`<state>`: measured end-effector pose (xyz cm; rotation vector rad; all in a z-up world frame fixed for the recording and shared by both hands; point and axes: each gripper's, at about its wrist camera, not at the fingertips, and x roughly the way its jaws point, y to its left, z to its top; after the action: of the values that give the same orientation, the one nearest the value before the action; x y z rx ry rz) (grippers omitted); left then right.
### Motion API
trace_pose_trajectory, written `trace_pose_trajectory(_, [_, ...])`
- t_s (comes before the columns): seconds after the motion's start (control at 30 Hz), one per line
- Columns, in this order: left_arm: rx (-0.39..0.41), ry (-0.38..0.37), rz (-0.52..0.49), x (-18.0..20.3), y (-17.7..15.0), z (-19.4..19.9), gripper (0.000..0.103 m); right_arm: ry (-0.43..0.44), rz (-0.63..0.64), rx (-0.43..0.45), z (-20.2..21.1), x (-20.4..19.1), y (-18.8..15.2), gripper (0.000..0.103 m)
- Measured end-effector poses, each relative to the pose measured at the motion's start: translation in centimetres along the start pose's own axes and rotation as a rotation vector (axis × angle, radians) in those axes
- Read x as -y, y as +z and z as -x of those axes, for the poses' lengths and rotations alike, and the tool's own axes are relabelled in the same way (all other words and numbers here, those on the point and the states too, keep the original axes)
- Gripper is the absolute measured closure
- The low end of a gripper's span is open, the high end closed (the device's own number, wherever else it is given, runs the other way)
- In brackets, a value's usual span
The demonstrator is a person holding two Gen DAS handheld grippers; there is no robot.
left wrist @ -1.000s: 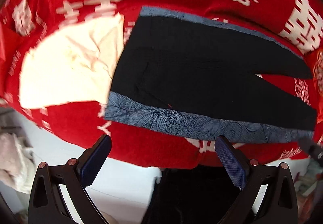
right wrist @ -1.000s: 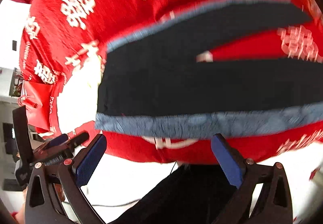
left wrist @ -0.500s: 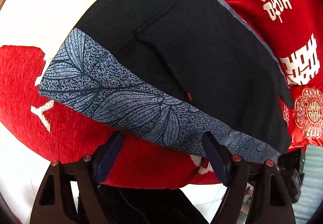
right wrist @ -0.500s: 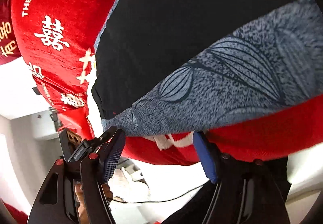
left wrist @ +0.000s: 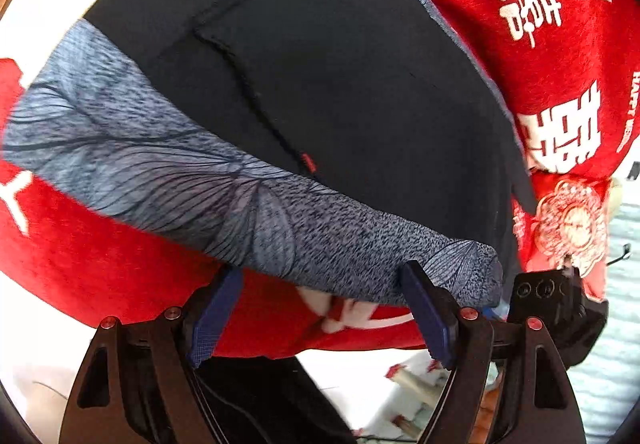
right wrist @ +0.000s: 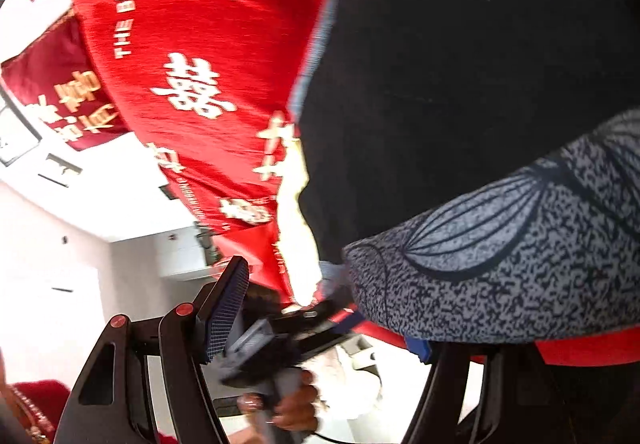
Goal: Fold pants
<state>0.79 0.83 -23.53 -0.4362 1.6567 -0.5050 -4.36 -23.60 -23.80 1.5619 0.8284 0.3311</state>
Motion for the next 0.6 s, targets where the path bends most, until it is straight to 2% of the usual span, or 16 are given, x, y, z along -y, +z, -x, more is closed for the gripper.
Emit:
trace_pose_trajectory(0.13, [0.068,-0.041,0.089,-1.0,1.6,1.0,0.022,-0.024,0.012,-0.02,0.8,-0.1,0.1,0.029])
trace_pose_trajectory(0.2, [0.105,-0.05,0.109,-1.4,2.1,1.6,0.026,-0.054,0.002,-0.021,1.1,0.6,-0.2,0.029])
trace_pose_trajectory(0.23, [0.116,-0.044,0.102,-1.4,2.3,1.8,0.039,-0.075,-0.01,-0.015,1.4,1.2,-0.4,0.029])
trace_pose_trajectory(0.27, [0.118,-0.018,0.08,-1.3,2.6,1.9,0.045,-0.09,-0.02,-0.004,1.7,1.9,-0.4,0.029])
trace_pose_trajectory(0.3, [0.111,-0.011,0.064,-1.3,2.6,1.8,0.045,-0.104,-0.037,0.011,2.1,2.6,-0.4,0.029])
trace_pose_trajectory(0.37, [0.106,0.012,0.041,-1.3,2.5,1.8,0.058,-0.112,-0.091,0.048,3.4,4.1,-0.6,0.033])
trace_pose_trajectory(0.4, [0.102,0.029,0.022,-1.3,2.7,1.8,0.061,-0.106,-0.129,0.067,4.1,4.9,-0.8,0.037])
trace_pose_trajectory(0.43, [0.101,0.036,0.012,-1.3,2.7,1.9,0.064,-0.091,-0.177,0.085,4.6,5.6,-0.9,0.051])
trace_pose_trajectory(0.47, [0.099,0.033,0.008,-1.3,2.6,2.0,0.067,-0.074,-0.223,0.102,5.1,6.3,-1.0,0.076])
trace_pose_trajectory(0.5, [0.097,0.035,0.004,-1.2,2.6,2.2,0.069,-0.067,-0.266,0.123,5.6,6.6,-1.0,0.089])
trace_pose_trajectory(0.53, [0.095,0.042,-0.005,-1.1,2.7,2.3,0.071,-0.078,-0.291,0.148,6.1,6.7,-1.2,0.094])
trace_pose_trajectory(0.6, [0.093,0.058,-0.024,-0.2,2.8,2.5,0.071,-0.142,-0.255,0.16,6.9,5.2,-1.0,0.094])
